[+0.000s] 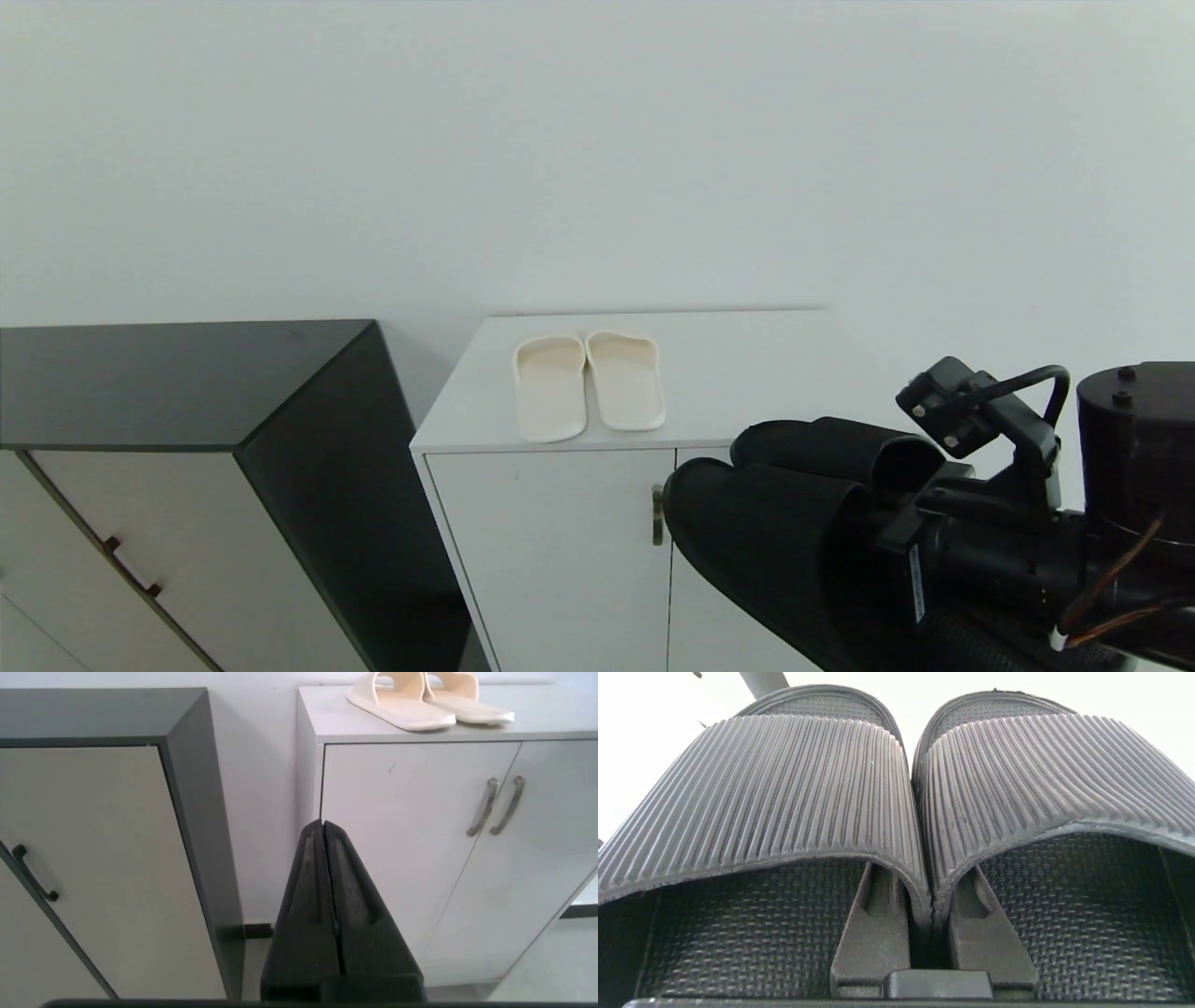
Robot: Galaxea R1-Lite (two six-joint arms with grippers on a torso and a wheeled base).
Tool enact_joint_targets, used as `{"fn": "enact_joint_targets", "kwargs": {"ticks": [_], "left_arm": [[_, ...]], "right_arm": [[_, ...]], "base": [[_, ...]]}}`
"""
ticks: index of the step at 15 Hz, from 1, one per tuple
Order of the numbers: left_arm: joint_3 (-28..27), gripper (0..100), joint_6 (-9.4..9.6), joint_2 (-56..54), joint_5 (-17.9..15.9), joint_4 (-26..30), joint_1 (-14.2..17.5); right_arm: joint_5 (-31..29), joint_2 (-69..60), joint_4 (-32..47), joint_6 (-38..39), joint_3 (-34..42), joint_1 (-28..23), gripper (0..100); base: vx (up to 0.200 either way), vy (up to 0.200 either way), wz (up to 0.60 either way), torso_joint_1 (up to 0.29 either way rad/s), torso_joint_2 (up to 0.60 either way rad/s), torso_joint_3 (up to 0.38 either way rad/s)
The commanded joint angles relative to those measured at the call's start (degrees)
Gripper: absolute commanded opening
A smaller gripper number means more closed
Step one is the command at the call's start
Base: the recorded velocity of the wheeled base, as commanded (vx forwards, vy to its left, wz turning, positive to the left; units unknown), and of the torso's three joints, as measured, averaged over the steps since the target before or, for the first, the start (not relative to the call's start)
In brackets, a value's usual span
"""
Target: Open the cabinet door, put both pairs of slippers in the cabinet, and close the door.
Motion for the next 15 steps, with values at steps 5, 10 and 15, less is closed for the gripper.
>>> {"fn": "enact_joint_targets", "kwargs": {"ticks": [5, 10, 15], "left_arm": [[0.0, 0, -0.1, -0.01, -0.02, 0.0, 0.01], [0.0, 0, -0.19, -0.01, 0.24, -0.09, 0.01], [0.0, 0, 0.07, -0.01, 0.42, -0.09, 0.01]], "right_arm": [[2.64, -1.29, 0.01, -1.35, 1.58, 0.09, 0], [9.94, -3.75, 0.01, -6.27, 4.48, 0.09, 0], [10.11, -2.69, -0.08, -6.45, 5.36, 0.09, 0]], "base": [[0.0, -0.08, 0.0, 0.0, 0.0, 0.0], [0.0, 0.0, 0.0, 0.0, 0.0, 0.0], [0.0, 0.0, 0.0, 0.0, 0.0, 0.0]]}}
